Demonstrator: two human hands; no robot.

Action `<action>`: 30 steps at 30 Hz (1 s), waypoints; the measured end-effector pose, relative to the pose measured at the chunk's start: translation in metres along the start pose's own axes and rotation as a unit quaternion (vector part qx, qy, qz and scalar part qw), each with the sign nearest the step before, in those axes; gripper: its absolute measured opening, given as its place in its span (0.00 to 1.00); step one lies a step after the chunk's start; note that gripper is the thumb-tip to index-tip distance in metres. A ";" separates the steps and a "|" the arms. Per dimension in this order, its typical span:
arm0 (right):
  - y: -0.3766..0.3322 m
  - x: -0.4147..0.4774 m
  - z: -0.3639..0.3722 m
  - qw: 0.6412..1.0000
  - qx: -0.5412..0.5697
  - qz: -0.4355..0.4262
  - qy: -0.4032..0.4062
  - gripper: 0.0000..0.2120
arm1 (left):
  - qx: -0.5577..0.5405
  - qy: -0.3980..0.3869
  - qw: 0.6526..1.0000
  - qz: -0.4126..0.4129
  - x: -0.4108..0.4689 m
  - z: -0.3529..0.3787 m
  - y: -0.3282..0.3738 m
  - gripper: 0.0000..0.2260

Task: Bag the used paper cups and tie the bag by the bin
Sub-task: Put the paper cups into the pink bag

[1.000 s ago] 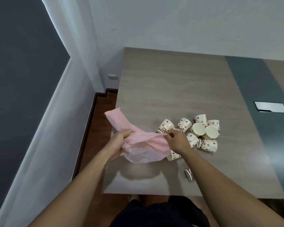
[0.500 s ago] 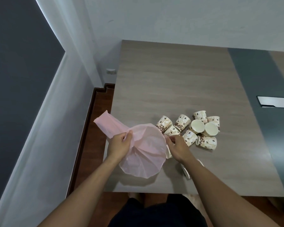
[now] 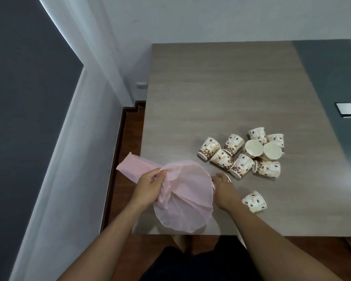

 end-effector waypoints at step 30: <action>-0.061 -0.043 -0.149 0.957 0.251 -0.103 0.103 0.13 | 0.014 0.032 0.996 0.087 0.023 0.054 0.114 0.22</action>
Point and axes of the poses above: each hand's wrist, its own x-axis towards the middle knuckle, its own z-axis out of the palm, y = z × x, the point moved 9 cm from there along x, towards the middle knuckle, and after that the axes turned 9 degrees about -x, right-handed, at the moved point
